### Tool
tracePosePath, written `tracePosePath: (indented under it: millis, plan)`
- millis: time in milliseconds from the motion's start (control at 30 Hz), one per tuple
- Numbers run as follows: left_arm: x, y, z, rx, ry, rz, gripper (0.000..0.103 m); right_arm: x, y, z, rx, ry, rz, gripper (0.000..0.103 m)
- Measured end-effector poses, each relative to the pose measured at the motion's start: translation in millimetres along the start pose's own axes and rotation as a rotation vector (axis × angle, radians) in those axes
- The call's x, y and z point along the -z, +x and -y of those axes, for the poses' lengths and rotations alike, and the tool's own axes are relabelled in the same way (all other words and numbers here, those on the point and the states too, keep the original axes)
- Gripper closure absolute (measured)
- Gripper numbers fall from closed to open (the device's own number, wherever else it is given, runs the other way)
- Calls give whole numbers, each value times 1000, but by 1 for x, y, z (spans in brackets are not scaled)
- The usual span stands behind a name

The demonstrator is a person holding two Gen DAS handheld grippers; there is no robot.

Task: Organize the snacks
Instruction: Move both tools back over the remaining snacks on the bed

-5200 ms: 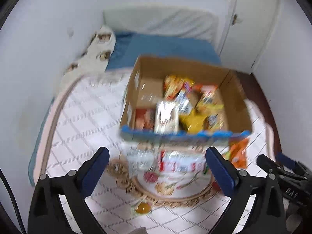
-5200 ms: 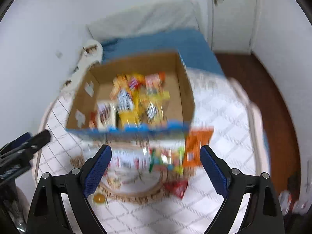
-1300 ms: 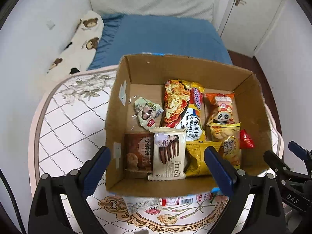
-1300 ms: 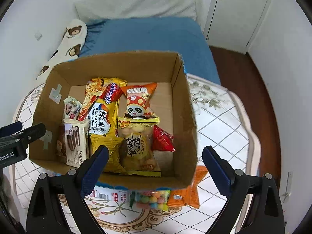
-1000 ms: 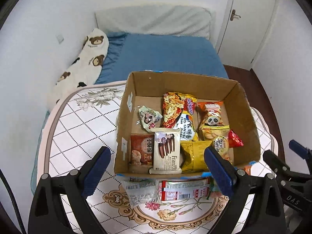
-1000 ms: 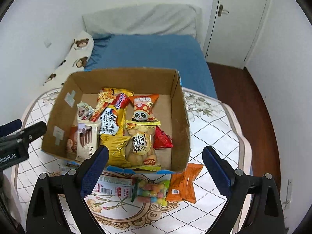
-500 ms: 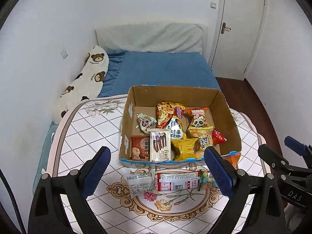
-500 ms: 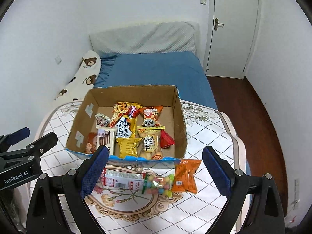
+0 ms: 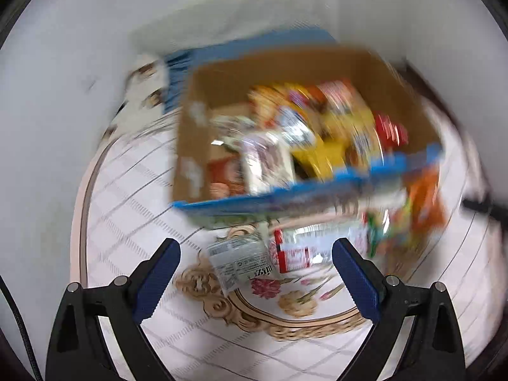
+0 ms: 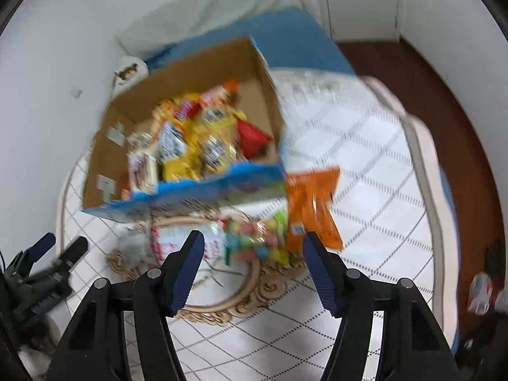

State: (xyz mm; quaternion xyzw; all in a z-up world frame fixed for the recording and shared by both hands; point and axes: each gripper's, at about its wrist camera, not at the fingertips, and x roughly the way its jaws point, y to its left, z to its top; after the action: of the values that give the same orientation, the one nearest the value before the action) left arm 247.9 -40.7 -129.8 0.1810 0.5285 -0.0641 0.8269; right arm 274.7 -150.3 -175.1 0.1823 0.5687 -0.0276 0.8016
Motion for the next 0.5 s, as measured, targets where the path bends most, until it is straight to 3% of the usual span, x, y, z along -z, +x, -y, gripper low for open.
tracePosePath:
  millis: [200,300,500]
  plan:
    - [11,66,86,-41,545,-32,5,10,34,35,36,49,-68,35]
    - [18,89,115,-49,729,-53,5,13,43,52,55,73,-85,35]
    - [39,118,157,-100,975,-83,5,17,53,74,99,76,-116,35]
